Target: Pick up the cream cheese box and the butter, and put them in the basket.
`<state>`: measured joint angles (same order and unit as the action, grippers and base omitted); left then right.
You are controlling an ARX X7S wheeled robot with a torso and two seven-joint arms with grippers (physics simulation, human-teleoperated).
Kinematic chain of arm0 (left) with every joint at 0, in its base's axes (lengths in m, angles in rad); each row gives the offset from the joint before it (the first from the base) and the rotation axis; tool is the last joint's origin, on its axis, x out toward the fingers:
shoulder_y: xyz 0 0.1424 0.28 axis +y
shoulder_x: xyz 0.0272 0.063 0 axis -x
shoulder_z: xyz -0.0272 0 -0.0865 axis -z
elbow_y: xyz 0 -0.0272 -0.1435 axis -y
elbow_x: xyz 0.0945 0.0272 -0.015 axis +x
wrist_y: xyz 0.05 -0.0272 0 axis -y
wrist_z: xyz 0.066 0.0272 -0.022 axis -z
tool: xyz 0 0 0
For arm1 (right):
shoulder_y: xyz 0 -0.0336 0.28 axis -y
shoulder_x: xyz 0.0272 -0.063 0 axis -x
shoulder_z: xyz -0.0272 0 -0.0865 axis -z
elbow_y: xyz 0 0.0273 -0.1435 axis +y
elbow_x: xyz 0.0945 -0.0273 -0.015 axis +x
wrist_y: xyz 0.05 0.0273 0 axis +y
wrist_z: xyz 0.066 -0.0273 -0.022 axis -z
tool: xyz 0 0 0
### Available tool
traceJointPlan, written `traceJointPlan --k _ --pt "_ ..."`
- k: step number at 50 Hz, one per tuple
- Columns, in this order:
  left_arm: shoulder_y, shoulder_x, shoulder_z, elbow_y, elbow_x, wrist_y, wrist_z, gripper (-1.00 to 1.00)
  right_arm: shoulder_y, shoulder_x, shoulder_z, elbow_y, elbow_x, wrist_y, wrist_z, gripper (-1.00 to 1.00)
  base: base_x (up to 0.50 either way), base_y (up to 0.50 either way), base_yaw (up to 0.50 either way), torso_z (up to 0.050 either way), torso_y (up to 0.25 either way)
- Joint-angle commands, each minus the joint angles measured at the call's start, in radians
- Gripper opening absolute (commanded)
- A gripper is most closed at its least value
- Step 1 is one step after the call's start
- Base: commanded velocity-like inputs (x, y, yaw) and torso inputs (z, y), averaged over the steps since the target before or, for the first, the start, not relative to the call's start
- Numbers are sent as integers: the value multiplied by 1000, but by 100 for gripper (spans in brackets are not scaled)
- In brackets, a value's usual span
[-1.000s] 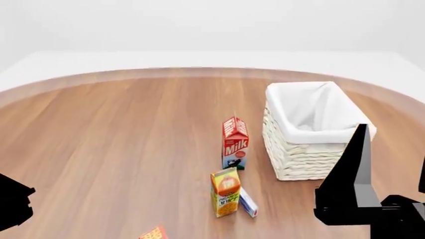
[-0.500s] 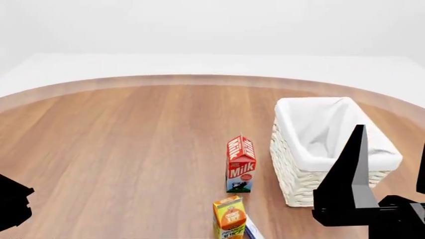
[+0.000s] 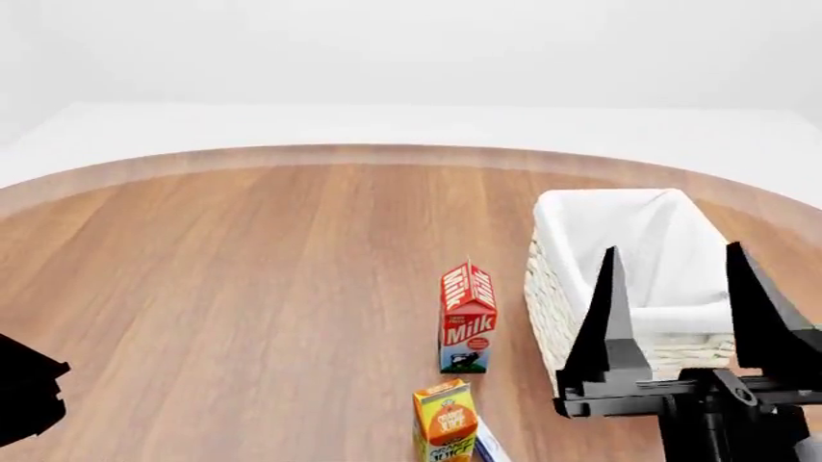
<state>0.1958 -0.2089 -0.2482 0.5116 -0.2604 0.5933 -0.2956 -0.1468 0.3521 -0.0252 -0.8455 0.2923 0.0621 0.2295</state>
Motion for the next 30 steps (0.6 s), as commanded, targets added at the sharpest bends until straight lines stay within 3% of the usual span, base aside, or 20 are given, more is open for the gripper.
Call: traceJointPlan --k 1,6,13,23,30 --pt "5 14 -17 -2 17 10 24 100 51 43 -39 -154 37 420 64 100 0 0 0 0 0" --pt "4 13 -11 -4 22 9 22 100 109 73 24 -198 299 622 102 100 0 0 0 0 0" --pt "2 11 -5 -4 27 8 19 100 177 134 88 -182 597 779 242 100 0 0 0 0 0" --pt "3 7 2 -4 30 9 15 100 261 178 192 -79 1073 871 488 100 0 0 0 0 0" --pt "3 4 6 0 33 4 11 100 304 218 181 -41 1188 896 572 100 0 0 0 0 0"
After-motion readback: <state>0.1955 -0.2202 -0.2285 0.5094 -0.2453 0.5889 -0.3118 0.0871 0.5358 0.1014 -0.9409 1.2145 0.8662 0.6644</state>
